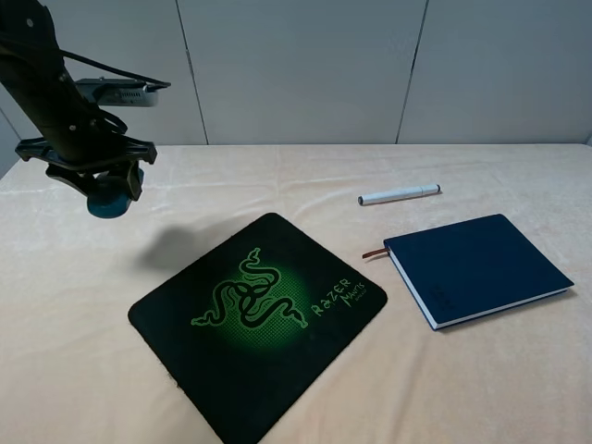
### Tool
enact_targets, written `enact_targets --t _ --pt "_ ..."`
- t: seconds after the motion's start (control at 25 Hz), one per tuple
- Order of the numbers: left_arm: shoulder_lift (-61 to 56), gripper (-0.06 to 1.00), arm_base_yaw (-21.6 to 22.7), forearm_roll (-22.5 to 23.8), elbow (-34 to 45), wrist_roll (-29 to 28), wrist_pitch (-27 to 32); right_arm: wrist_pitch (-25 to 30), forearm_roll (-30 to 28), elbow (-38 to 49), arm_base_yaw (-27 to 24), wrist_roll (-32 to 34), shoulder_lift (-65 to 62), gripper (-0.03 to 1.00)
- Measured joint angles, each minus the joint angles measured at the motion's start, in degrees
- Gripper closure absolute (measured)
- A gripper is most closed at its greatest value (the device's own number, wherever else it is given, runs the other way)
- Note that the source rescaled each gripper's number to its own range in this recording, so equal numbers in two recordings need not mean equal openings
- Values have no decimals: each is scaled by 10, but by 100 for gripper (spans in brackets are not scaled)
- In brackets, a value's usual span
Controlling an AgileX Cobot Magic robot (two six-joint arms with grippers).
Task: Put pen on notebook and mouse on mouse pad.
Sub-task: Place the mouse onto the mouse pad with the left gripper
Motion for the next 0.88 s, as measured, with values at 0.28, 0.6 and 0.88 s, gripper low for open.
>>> enact_targets --t 0.28,0.6,0.88 --pt "-12 94 -99 -1 0 -13 32 0 0 0 0 0 0 -3" --pt "-12 94 -227 -1 22 -64 -8 0 0 0 0 0 0 -3" --pt "-12 94 -307 -1 88 -111 -85 0 0 0 0 0 0 -3"
